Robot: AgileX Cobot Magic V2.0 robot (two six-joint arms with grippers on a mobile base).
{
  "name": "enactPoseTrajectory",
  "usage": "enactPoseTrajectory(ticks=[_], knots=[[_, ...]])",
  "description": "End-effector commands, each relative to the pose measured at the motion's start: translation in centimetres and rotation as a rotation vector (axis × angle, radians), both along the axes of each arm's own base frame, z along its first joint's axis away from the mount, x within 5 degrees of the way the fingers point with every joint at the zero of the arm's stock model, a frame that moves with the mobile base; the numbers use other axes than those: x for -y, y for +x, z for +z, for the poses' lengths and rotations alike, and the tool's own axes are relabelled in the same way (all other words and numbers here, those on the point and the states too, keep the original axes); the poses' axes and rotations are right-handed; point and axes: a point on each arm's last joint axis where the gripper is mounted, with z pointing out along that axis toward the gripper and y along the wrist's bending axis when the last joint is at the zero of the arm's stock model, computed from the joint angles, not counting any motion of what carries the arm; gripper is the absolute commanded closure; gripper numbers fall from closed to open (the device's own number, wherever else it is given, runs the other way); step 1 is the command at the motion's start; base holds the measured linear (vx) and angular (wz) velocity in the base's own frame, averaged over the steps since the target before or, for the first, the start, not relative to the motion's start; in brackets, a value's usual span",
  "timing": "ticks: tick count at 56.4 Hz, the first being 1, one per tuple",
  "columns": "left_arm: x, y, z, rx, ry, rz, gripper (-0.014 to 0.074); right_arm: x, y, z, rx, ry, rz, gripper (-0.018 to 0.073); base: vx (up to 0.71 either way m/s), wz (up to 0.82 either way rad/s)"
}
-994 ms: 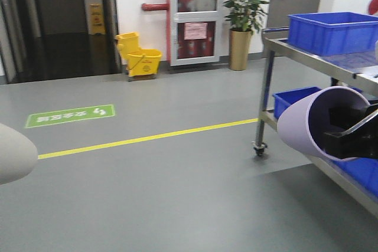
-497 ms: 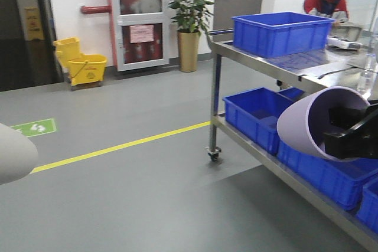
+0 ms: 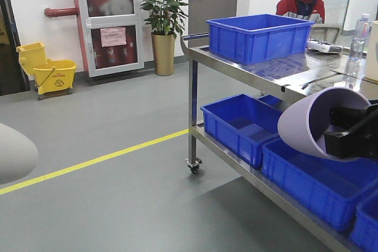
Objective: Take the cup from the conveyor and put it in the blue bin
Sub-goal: 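Hold both cups while the base drives to the blue bins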
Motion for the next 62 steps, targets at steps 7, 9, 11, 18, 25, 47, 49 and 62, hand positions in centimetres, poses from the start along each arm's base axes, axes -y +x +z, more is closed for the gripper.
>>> enactPoseTrajectory(ticks=[7, 9, 11, 18, 25, 47, 49, 62], knots=[[0.00, -0.16, 1.76, 0.112, -0.032, 0.013, 0.0603, 0.18, -0.58, 2.14, 0.136, 0.026, 0.011, 0.0568, 0.37, 0.02], [0.00, -0.16, 1.76, 0.112, -0.032, 0.013, 0.0603, 0.18, -0.58, 2.14, 0.136, 0.026, 0.011, 0.0568, 0.38, 0.05], [0.00, -0.16, 1.76, 0.112, -0.032, 0.013, 0.0603, 0.18, -0.58, 2.14, 0.136, 0.026, 0.011, 0.0568, 0.38, 0.05], [0.00, -0.16, 1.76, 0.112, -0.032, 0.013, 0.0603, 0.18, -0.58, 2.14, 0.136, 0.026, 0.011, 0.0568, 0.39, 0.05], [0.00, -0.16, 1.76, 0.112, -0.032, 0.013, 0.0603, 0.19, -0.58, 2.12, 0.134, 0.026, 0.011, 0.0568, 0.38, 0.02], [0.00, -0.20, 1.78, 0.113, -0.032, 0.013, 0.0603, 0.18, -0.58, 2.14, 0.136, 0.026, 0.011, 0.0568, 0.37, -0.24], [0.00, -0.20, 1.78, 0.113, -0.032, 0.013, 0.0603, 0.18, -0.58, 2.14, 0.136, 0.026, 0.011, 0.0568, 0.35, -0.48], [0.00, -0.20, 1.78, 0.113, -0.032, 0.013, 0.0603, 0.18, -0.58, 2.14, 0.136, 0.026, 0.011, 0.0568, 0.34, -0.62]])
